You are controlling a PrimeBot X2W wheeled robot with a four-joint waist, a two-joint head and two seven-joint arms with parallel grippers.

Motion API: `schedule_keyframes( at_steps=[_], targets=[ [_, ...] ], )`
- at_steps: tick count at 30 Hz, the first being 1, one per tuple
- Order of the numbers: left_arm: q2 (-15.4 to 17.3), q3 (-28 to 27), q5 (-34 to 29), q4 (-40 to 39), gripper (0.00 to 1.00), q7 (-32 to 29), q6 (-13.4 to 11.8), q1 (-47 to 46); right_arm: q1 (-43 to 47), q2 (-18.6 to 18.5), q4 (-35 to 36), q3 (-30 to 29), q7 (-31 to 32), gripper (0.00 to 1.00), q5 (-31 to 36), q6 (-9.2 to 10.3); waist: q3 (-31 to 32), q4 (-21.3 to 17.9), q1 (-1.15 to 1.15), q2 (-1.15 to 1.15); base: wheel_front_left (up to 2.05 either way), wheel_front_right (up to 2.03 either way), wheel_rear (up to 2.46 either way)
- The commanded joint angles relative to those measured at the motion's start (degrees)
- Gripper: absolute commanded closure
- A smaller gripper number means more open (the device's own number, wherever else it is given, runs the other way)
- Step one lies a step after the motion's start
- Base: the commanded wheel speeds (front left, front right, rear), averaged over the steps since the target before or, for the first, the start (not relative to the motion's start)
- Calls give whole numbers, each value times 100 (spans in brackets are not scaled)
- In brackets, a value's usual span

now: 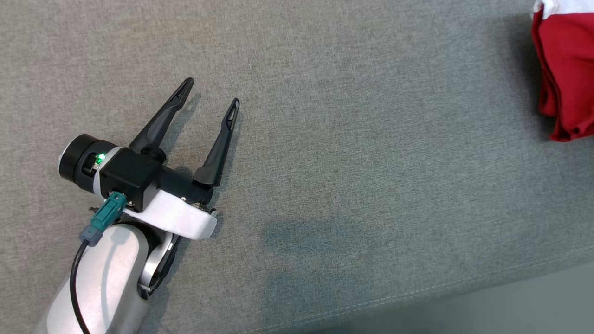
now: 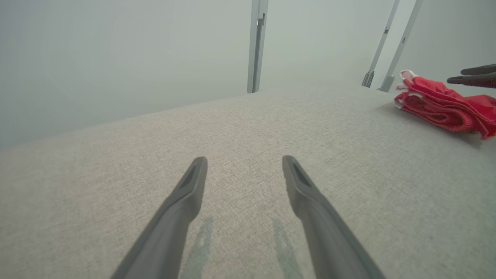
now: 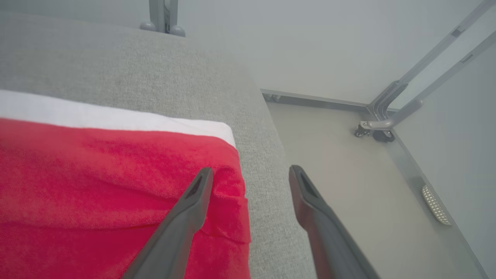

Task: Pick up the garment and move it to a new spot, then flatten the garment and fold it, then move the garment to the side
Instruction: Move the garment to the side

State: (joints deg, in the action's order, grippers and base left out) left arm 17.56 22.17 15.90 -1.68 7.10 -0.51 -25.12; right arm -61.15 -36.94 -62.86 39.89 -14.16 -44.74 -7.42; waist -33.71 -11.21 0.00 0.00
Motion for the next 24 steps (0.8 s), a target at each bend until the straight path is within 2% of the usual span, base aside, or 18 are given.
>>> schedule_keyframes(
  at_steps=[1, 3, 7, 8, 13, 17, 18, 24],
  targets=[
    [138, -213, 6, -122, 0, 50, -39, -23, 104, -232, 349, -272, -80, 0, 213, -7, 156, 4, 0, 0, 0, 0, 0],
    [158, -271, 48, -97, 0, 79, -91, 70, 205, -222, 873, -772, -81, 0, 455, -7, 299, 21, 0, 0, 0, 0, 0],
    [150, -394, 147, -77, 0, 163, -230, 298, 828, 128, 2115, -1968, -83, 0, 1113, -7, 629, 174, 0, 0, 0, 0, 0],
    [150, -394, 147, -77, 0, 163, -230, 298, 828, 128, 2115, -1968, -83, 0, 1113, -7, 629, 174, 0, 0, 0, 0, 0],
    [93, -569, 329, -41, 0, 336, -380, 594, 2086, 980, 3757, -3170, -83, 0, 2016, -7, 1061, 538, 0, 0, 0, 0, 0],
    [55, -747, 468, 32, 0, 465, -524, 837, 3204, 1675, 4827, -3676, -83, 0, 2618, -7, 1429, 932, 0, 0, 0, 0, 0],
    [55, -747, 468, 32, 0, 465, -524, 837, 3204, 1675, 4827, -3676, -83, 0, 2618, -7, 1429, 932, 0, 0, 0, 0, 0],
    [23, -925, 609, 128, 0, 565, -667, 1159, 4185, 2350, 5489, -3955, 14, 0, 3015, -7, 1790, 1275, 0, 0, 0, 0, 0]
  ],
)
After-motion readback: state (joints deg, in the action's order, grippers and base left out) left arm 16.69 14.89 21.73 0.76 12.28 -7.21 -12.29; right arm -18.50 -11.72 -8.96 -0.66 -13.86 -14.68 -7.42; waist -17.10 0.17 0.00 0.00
